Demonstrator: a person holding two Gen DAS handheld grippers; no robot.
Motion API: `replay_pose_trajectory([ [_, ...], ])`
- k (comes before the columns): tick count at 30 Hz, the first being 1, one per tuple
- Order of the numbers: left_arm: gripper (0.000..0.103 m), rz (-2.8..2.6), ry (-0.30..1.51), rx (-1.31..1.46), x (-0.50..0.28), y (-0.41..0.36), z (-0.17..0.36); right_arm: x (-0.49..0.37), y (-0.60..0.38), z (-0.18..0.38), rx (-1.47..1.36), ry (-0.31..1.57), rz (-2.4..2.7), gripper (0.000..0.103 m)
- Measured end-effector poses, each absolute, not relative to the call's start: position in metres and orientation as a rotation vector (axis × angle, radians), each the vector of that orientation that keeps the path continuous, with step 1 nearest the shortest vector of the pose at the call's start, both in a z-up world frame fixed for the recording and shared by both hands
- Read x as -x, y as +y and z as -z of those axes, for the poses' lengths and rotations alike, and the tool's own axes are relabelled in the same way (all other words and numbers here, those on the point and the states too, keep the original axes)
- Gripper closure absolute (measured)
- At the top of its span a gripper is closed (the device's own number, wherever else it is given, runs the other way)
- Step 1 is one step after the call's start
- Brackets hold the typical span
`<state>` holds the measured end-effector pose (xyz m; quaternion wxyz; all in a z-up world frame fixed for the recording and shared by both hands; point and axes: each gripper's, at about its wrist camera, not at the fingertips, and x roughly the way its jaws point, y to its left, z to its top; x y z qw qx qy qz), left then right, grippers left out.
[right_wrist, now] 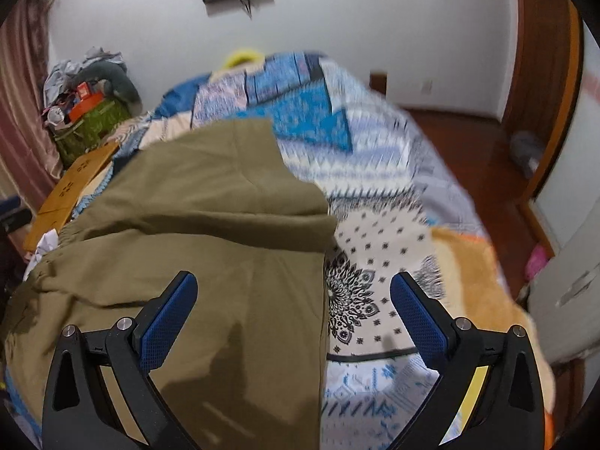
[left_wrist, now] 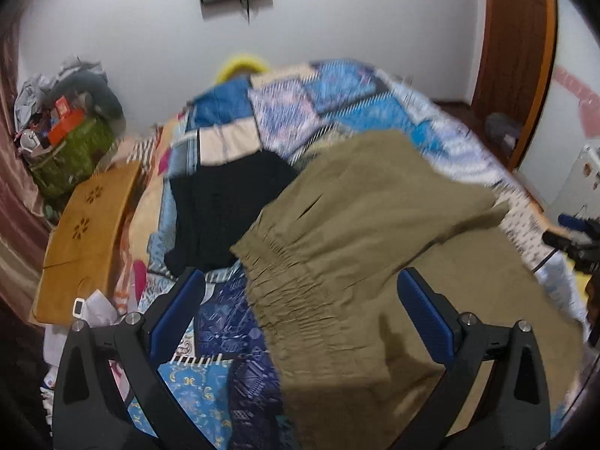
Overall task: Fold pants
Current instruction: 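Grasp the khaki pants waistband with the left gripper while the right gripper grasps a leg hem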
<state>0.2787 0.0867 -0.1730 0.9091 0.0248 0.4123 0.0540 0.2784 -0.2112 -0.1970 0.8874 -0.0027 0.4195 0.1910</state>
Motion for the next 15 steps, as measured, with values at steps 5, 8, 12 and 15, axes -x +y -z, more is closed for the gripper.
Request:
replay_pose_trajectory([
  [5,0.0,-0.076,0.974,-0.054,-0.297,0.096,0.205,-0.316,-0.207,0.221,0.018,0.988,-0.428,0.012],
  [8,0.004,-0.037,1.036,-0.019,-0.303,0.1,0.221,-0.336,-0.21,0.241,-0.067,1.073,-0.49,0.015],
  [12,0.012,-0.031,1.084,0.022,-0.308,0.109,0.236,-0.354,-0.208,0.262,-0.141,1.156,-0.51,0.026],
  [15,0.025,0.015,1.1,0.1,-0.309,0.116,0.244,-0.356,-0.211,0.267,-0.21,1.161,-0.547,0.041],
])
